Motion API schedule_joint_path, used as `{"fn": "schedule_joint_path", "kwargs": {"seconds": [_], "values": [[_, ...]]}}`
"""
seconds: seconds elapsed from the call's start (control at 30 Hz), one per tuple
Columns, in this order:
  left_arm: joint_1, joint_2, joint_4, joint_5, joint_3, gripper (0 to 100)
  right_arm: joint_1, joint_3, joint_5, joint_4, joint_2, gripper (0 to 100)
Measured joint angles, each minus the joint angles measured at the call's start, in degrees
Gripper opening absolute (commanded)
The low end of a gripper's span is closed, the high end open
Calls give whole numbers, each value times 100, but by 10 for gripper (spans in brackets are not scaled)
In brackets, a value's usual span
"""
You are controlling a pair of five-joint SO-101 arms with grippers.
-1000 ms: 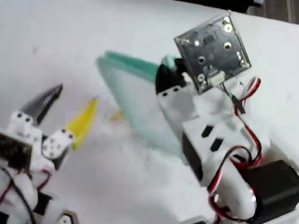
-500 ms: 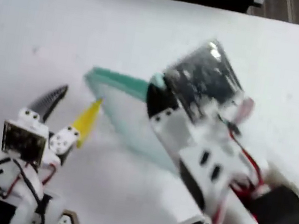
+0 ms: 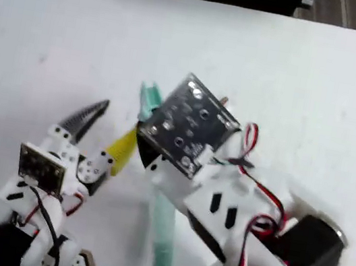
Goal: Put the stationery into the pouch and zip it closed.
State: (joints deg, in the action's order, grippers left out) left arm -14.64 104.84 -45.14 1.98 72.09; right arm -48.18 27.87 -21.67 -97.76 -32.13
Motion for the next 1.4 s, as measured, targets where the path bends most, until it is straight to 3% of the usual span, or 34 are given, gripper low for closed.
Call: {"fn": "schedule_joint_path", "kwargs": {"seconds": [0.2,0.5,0.9,1.07,1.2,1.4], "values": [[-149,0,273,-44,18,249,-185,-44,-26,0,35,17],[659,-70,1222,-44,1248,249,-387,-1407,-976,0,35,17],[765,-88,1969,-484,1495,248,-818,-1978,-1178,501,-343,17],[774,-97,1160,-527,1266,253,-193,-2259,-1178,1029,-431,17],[862,-70,-141,-387,343,253,325,-2576,-1178,1363,-316,17],[941,0,-1855,141,-897,253,466,-2796,-1178,1380,-308,17]]}}
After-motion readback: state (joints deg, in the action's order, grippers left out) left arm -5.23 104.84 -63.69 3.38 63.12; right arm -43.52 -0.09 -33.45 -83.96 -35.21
